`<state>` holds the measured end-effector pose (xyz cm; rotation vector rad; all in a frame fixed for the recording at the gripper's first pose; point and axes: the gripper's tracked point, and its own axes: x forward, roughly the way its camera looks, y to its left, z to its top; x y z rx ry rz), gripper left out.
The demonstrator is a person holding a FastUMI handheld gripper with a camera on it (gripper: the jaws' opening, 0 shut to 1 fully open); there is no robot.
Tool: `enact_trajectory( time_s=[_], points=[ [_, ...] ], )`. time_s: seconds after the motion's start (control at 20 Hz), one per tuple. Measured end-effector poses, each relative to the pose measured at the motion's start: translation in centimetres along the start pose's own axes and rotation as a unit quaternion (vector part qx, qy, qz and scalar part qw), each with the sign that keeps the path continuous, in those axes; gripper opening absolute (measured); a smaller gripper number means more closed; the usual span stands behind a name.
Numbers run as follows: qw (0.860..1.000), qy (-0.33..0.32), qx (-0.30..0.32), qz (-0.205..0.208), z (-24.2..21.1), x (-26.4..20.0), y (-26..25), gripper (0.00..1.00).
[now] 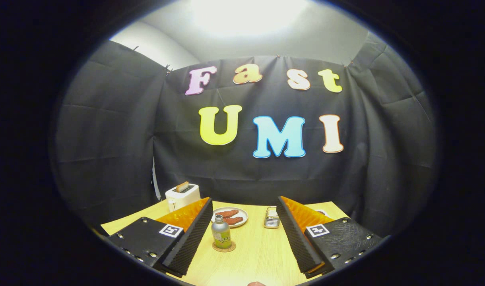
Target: Take the bottle from table, then pour the juice into the cup, finally place the bottle on the coaster
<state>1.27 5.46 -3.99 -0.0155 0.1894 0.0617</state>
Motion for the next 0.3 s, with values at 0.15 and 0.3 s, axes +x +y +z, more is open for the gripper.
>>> enact_trajectory(
  time_s=[0.15,0.3],
  points=[
    [1.000,-0.012,-0.001,-0.015,0.4,-0.3,-1.4,0.97],
    [1.000,-0.013,0.000,-0.022,0.5,-0.2,-2.4,0.97]
  ],
)
